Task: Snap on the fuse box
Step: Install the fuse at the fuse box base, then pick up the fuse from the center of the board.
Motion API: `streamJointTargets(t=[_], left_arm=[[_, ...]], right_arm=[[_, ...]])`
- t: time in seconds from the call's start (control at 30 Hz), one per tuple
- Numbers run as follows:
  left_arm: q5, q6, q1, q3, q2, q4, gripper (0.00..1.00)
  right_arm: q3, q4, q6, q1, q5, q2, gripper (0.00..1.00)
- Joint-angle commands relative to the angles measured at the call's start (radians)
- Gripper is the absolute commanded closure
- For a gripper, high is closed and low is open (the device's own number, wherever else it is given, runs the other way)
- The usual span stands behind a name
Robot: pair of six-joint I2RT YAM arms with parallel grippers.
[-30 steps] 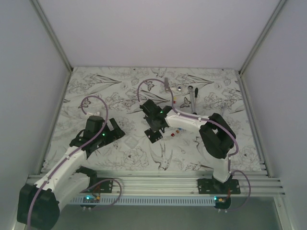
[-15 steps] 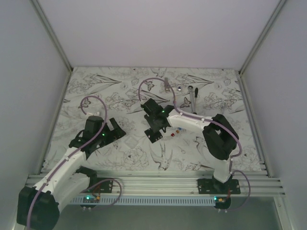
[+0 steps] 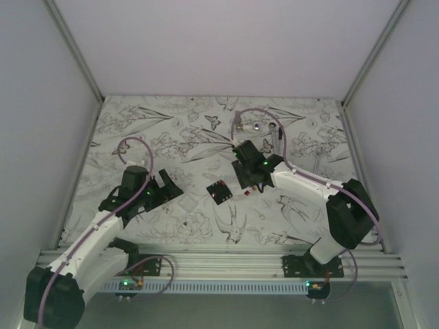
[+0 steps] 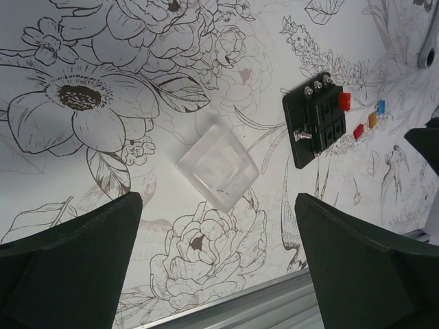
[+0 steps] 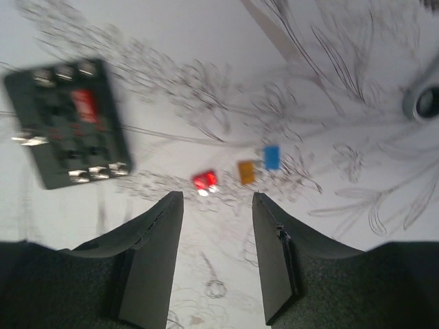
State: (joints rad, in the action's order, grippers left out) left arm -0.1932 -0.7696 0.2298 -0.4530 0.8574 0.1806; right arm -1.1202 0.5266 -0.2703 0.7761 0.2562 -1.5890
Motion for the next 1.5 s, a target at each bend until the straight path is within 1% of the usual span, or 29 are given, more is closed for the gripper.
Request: streamJointTargets(t=[0.0,0.17,0.3,0.47,0.63,0.8,0.97,1.1,1.3,1.47], left_arm=[[-0.029,-0.001,0.012,-0.020,0.019,0.007,0.00],[-0.012,0.001,0.033,-0.036,0.064,0.006,0.00],[-0.004,0.007,0.051,-0.052,0.095,0.004,0.00],[0.003,0.013,0.060,-0.065,0.116,0.003,0.00],[0.008,0.016,0.063,-0.064,0.120,0.003,0.00],[0.011,0.016,0.065,-0.067,0.126,0.002,0.00],[0.012,0.016,0.069,-0.066,0.126,0.000,0.00],[0.007,0.013,0.068,-0.063,0.115,0.002,0.00],[0.014,0.012,0.069,-0.061,0.116,0.002,0.00],[0.012,0.010,0.074,-0.061,0.118,0.001,0.00]], right_arm=[[0.069,-0.033,-0.018,-0.074,0.018,0.009,0.49],[0.091,-0.081,-0.025,-0.134,0.009,-0.030,0.50],[0.092,-0.110,-0.074,-0.164,0.009,-0.057,0.51],[0.081,-0.125,-0.127,-0.175,0.022,-0.108,0.52],[0.088,-0.126,-0.174,-0.178,0.002,-0.131,0.53],[0.106,-0.128,-0.219,-0.180,-0.008,-0.120,0.51],[0.100,-0.150,-0.221,-0.180,-0.054,-0.149,0.52],[0.100,-0.170,-0.225,-0.180,-0.083,-0.155,0.54],[0.084,-0.198,-0.191,-0.170,-0.128,-0.163,0.57],[0.059,-0.203,-0.142,-0.146,-0.102,-0.149,0.56]])
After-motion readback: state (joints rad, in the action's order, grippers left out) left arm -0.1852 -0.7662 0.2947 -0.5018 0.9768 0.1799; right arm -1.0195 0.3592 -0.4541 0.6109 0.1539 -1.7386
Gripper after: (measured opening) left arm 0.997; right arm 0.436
